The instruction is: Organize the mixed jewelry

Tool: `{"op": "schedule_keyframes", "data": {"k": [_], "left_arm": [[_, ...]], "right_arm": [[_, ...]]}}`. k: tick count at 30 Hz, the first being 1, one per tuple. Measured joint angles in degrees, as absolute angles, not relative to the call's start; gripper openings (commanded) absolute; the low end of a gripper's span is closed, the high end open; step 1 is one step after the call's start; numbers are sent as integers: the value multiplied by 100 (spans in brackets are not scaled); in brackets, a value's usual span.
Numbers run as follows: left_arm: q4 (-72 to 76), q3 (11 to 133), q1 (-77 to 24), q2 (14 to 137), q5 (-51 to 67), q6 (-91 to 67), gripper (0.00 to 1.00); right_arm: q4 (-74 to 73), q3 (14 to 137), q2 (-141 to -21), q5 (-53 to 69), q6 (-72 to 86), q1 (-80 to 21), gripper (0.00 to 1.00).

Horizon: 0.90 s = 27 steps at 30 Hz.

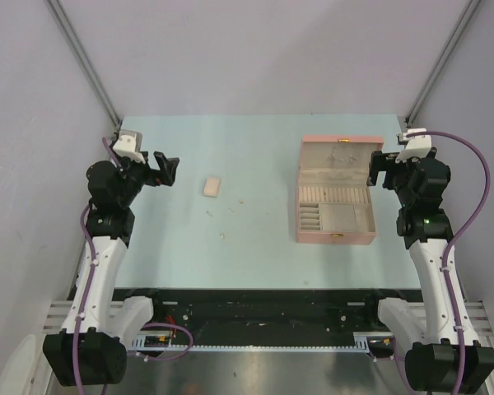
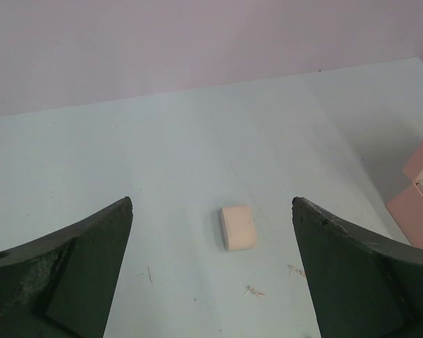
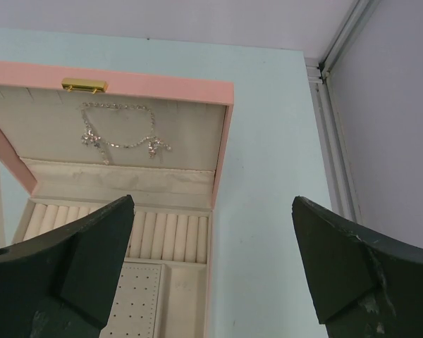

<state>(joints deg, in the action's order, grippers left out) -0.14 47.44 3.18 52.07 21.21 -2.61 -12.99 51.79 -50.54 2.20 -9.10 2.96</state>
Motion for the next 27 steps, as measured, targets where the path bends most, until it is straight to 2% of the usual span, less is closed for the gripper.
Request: {"op": "schedule_keyframes", "data": {"k": [21,27], "left_arm": [[12,4711,329,5223,2449,-38,100],[-204,4882,329,5968,2359,176,100]], "right_arm": [[-1304,5179,-5041,309,-910,272,100],[-1304,5179,-5041,399,-913,263,100]]}}
